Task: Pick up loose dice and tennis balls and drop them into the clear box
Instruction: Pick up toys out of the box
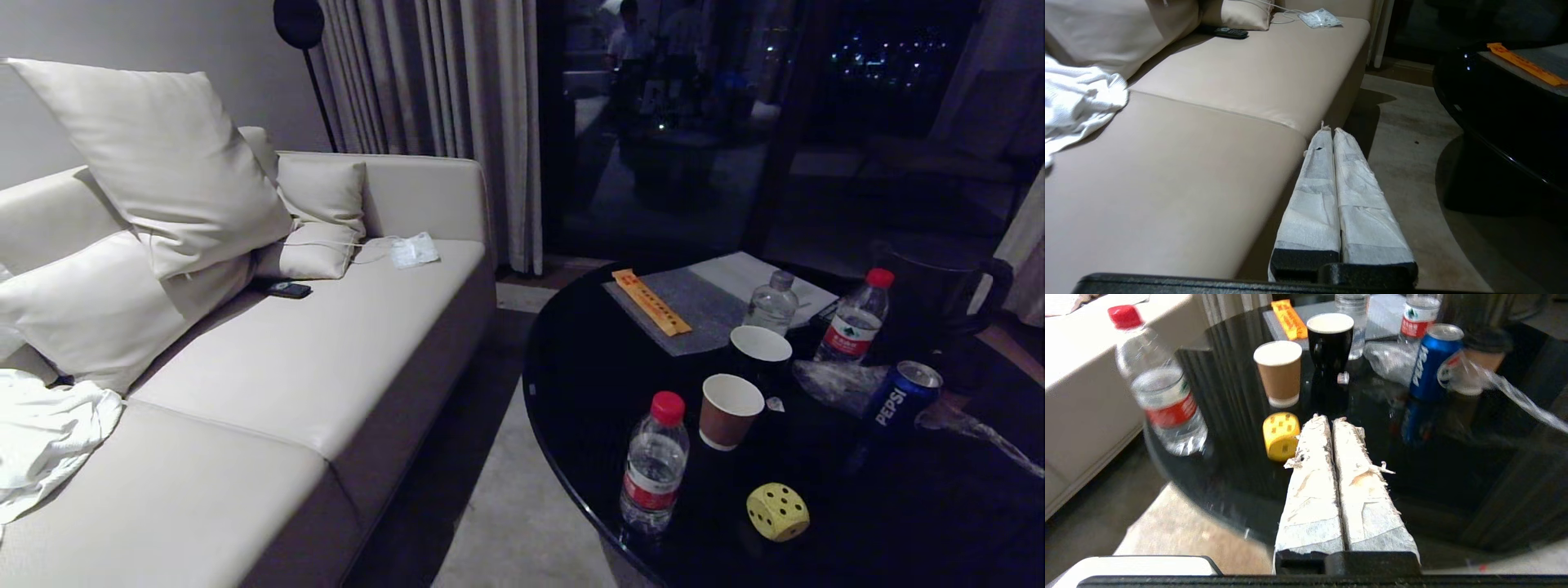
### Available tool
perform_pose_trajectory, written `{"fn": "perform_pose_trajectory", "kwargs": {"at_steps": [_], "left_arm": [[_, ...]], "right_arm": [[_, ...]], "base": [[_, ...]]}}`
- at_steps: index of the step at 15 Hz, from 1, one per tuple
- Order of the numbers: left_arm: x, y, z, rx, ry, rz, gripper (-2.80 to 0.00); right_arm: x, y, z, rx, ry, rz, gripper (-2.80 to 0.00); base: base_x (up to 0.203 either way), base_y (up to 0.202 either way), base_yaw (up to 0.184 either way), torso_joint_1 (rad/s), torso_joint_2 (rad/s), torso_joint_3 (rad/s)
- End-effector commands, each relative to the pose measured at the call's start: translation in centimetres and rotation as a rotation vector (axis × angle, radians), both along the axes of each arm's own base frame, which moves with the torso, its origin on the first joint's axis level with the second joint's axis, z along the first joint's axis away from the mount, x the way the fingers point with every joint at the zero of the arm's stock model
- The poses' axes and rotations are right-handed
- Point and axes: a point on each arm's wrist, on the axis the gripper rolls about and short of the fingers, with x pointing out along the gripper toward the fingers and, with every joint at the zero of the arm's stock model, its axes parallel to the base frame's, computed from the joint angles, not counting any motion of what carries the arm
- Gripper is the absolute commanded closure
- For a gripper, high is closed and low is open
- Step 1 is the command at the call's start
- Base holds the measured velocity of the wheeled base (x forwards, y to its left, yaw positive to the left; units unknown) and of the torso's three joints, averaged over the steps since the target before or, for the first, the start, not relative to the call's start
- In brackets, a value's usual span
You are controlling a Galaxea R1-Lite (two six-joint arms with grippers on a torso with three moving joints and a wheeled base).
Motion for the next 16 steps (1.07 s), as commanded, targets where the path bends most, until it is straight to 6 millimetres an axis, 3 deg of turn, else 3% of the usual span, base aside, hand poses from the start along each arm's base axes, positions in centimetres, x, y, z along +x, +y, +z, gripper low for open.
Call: {"fn": "perform_pose_trajectory", "kwargs": {"at_steps": [1, 6, 16], "left_arm": [[0.02, 0.01, -0.05, -0.003, 0.004, 0.003, 0.0], [0.02, 0.01, -0.03, -0.008, 0.002, 0.003, 0.0], [0.02, 0.01, -0.03, -0.011, 0.002, 0.004, 0.0]], "right_arm": [[0.01, 0.0, 0.0, 0.0, 0.002, 0.0, 0.0], [0.01, 0.0, 0.0, -0.001, 0.002, 0.0, 0.0], [0.0, 0.03, -0.01, -0.025, 0.004, 0.015, 0.0]], "base": [[-0.148, 0.0, 0.002, 0.002, 0.01, 0.002], [-0.019, 0.0, 0.0, 0.001, 0.0, -0.027], [0.0, 0.0, 0.0, 0.003, 0.0, -0.185]]}}
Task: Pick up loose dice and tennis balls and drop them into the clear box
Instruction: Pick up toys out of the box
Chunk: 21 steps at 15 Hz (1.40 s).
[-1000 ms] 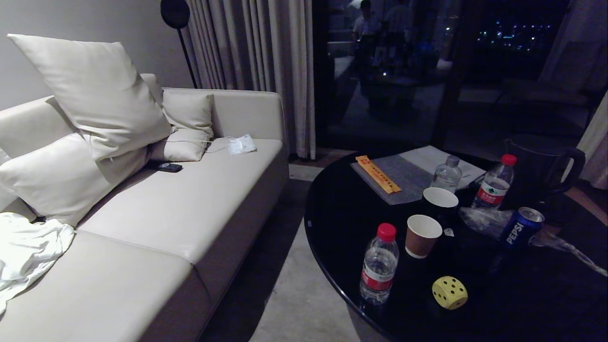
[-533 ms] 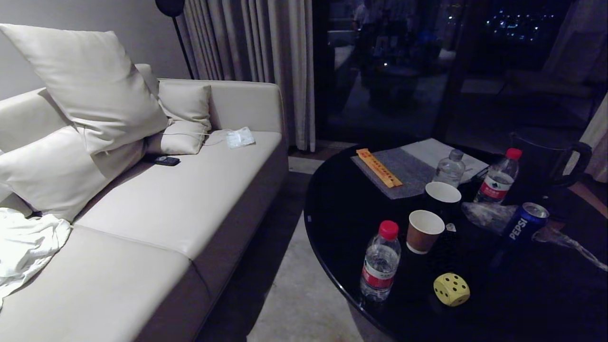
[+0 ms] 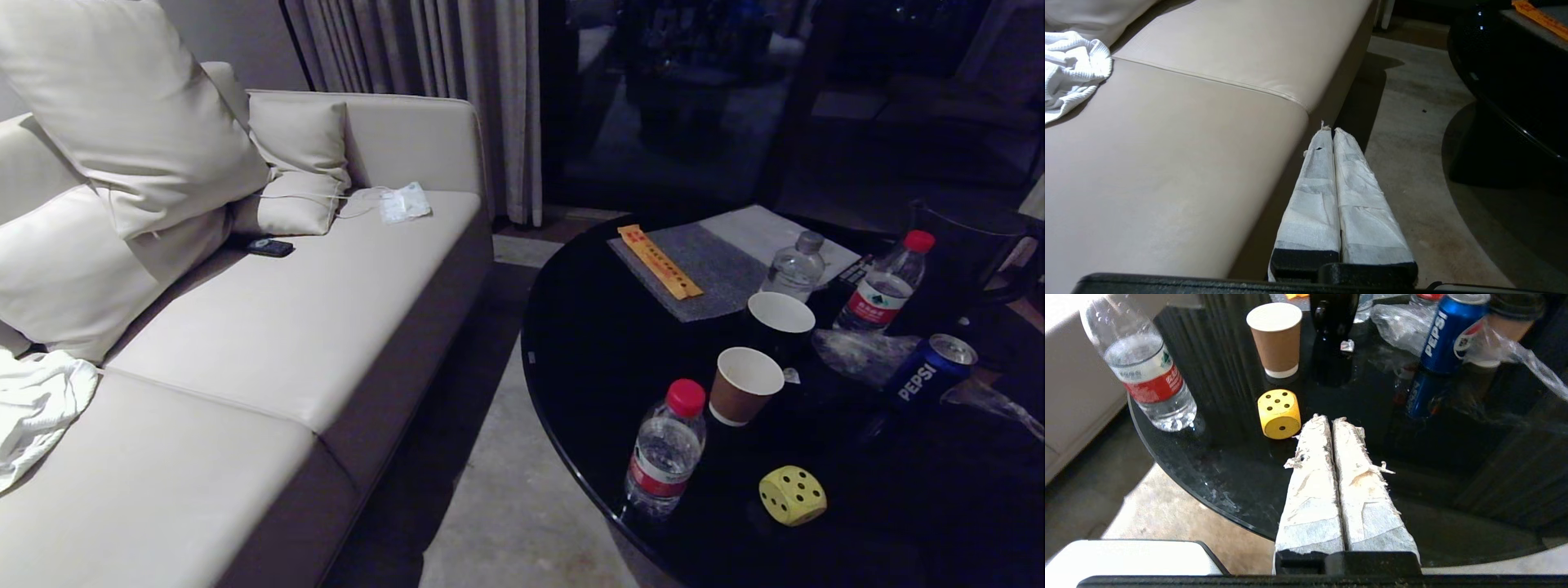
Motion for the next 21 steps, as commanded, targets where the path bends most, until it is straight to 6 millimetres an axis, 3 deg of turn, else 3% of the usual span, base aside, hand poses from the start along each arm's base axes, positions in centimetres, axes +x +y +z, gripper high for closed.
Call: {"fn": "perform_pose_trajectory", "kwargs": {"at_steps": [1, 3, 5, 8, 13, 17, 21], "left_arm": [[0.0, 0.0, 0.0, -0.009, 0.003, 0.004, 0.0], [0.0, 0.0, 0.0, -0.01, 0.003, 0.004, 0.0], [0.0, 0.0, 0.0, -0.01, 0.003, 0.004, 0.0], [0.0, 0.0, 0.0, -0.01, 0.003, 0.004, 0.0], [0.0, 0.0, 0.0, -0.01, 0.003, 0.004, 0.0], [0.0, 0.0, 0.0, -0.01, 0.003, 0.004, 0.0], [0.0, 0.0, 0.0, -0.01, 0.003, 0.004, 0.0]], "right_arm": [[0.0, 0.0, 0.0, -0.006, 0.006, 0.004, 0.0], [-0.2, 0.0, 0.7, -0.038, -0.017, 0.005, 0.0], [-0.4, 0.0, 3.2, -0.046, -0.02, 0.008, 0.0], [1.9, 0.1, 7.1, -0.044, 0.16, 0.049, 0.0], [9.3, 0.5, 10.3, -0.023, 0.473, 0.155, 0.0], [16.7, 1.8, 9.7, -0.002, 0.719, 0.221, 0.0], [23.0, 3.5, 8.5, -0.01, 0.856, 0.262, 0.0]], "base": [[0.0, 0.0, 0.0, 0.009, 0.01, -0.035], [0.0, 0.0, 0.0, 0.002, 0.0, -0.039], [0.0, 0.0, 0.0, 0.0, 0.0, 0.0], [0.0, 0.0, 0.0, 0.0, 0.0, 0.0], [0.0, 0.0, 0.0, 0.0, 0.0, 0.0], [0.0, 0.0, 0.0, 0.0, 0.0, 0.0], [0.0, 0.0, 0.0, 0.0, 0.0, 0.0]]}}
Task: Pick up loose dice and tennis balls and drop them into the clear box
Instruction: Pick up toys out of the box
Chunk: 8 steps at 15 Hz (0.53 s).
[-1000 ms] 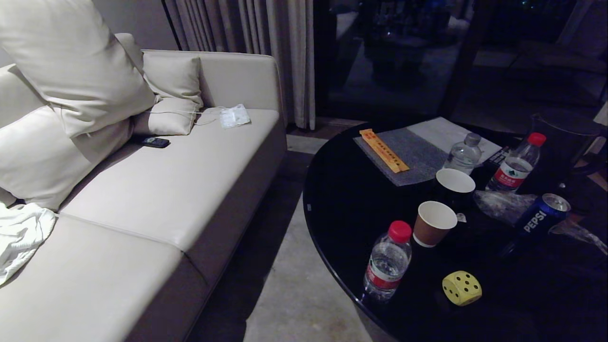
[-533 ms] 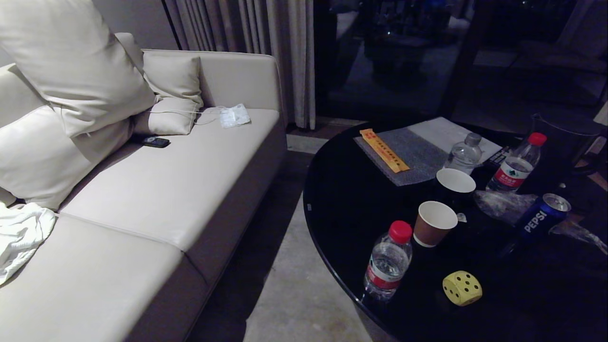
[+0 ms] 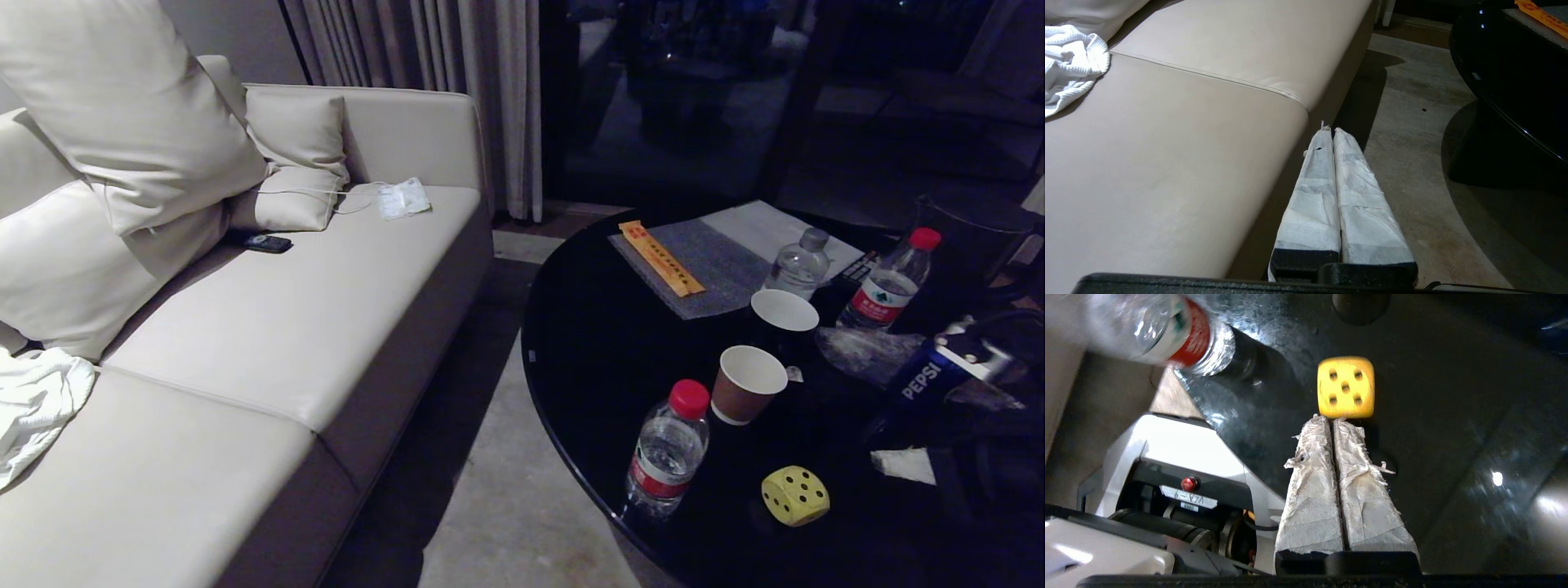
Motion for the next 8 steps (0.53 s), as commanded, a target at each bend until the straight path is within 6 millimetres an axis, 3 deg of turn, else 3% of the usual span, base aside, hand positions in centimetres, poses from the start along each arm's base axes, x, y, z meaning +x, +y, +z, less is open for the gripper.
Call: {"fn": "perform_pose_trajectory", "kwargs": {"at_steps": [1, 5, 8], "left_arm": [[0.0, 0.0, 0.0, -0.001, 0.003, 0.001, 0.0], [0.0, 0.0, 0.0, -0.001, 0.003, 0.001, 0.0], [0.0, 0.0, 0.0, -0.001, 0.003, 0.001, 0.0]], "right_arm": [[4.8, 1.1, -2.5, -0.022, 0.148, 0.017, -2.8], [8.9, 1.5, -4.0, -0.112, 0.182, -0.05, -2.8], [10.2, 1.0, -4.5, -0.139, 0.184, -0.077, -2.8]], "base": [[0.0, 0.0, 0.0, 0.0, 0.0, 0.0], [0.0, 0.0, 0.0, 0.0, 0.0, 0.0], [0.0, 0.0, 0.0, 0.0, 0.0, 0.0]]}}
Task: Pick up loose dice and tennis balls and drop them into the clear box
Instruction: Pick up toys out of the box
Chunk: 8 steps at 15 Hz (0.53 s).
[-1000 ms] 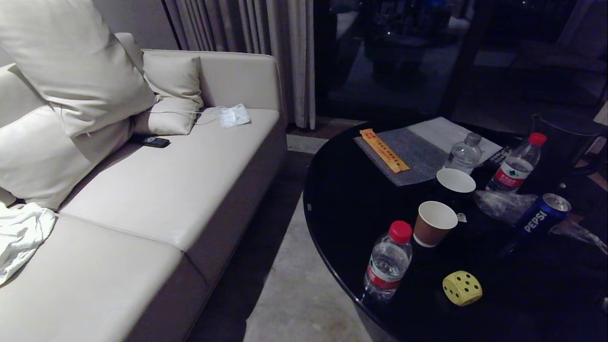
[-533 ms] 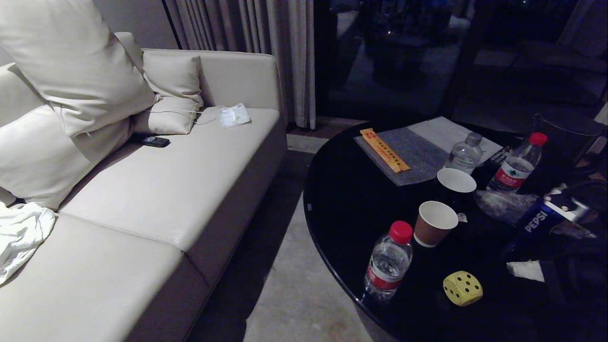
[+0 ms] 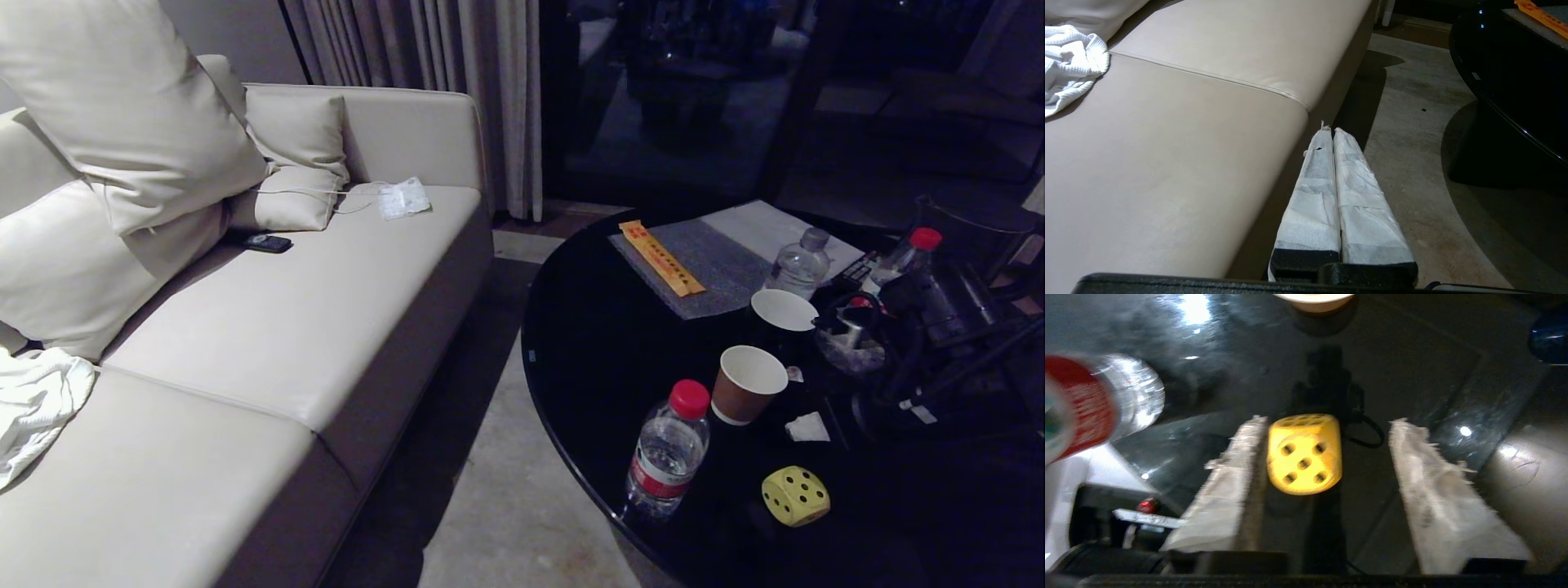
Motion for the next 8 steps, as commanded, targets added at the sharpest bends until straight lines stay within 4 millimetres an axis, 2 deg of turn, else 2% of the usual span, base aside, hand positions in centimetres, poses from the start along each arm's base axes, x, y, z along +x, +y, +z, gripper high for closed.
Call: {"fn": "perform_pose_trajectory", "kwargs": {"at_steps": [1, 4, 8], "left_arm": [[0.0, 0.0, 0.0, -0.001, 0.003, 0.001, 0.0], [0.0, 0.0, 0.0, -0.001, 0.003, 0.001, 0.0], [0.0, 0.0, 0.0, -0.001, 0.003, 0.001, 0.0]], "right_arm": [[1.5, -0.2, -1.8, -0.02, 0.059, -0.006, -2.8], [2.2, -0.5, -3.3, -0.044, 0.104, 0.005, -2.8], [2.2, -1.2, -5.0, -0.072, 0.21, -0.006, -2.8]], "base": [[0.0, 0.0, 0.0, 0.0, 0.0, 0.0], [0.0, 0.0, 0.0, 0.0, 0.0, 0.0], [0.0, 0.0, 0.0, 0.0, 0.0, 0.0]]}}
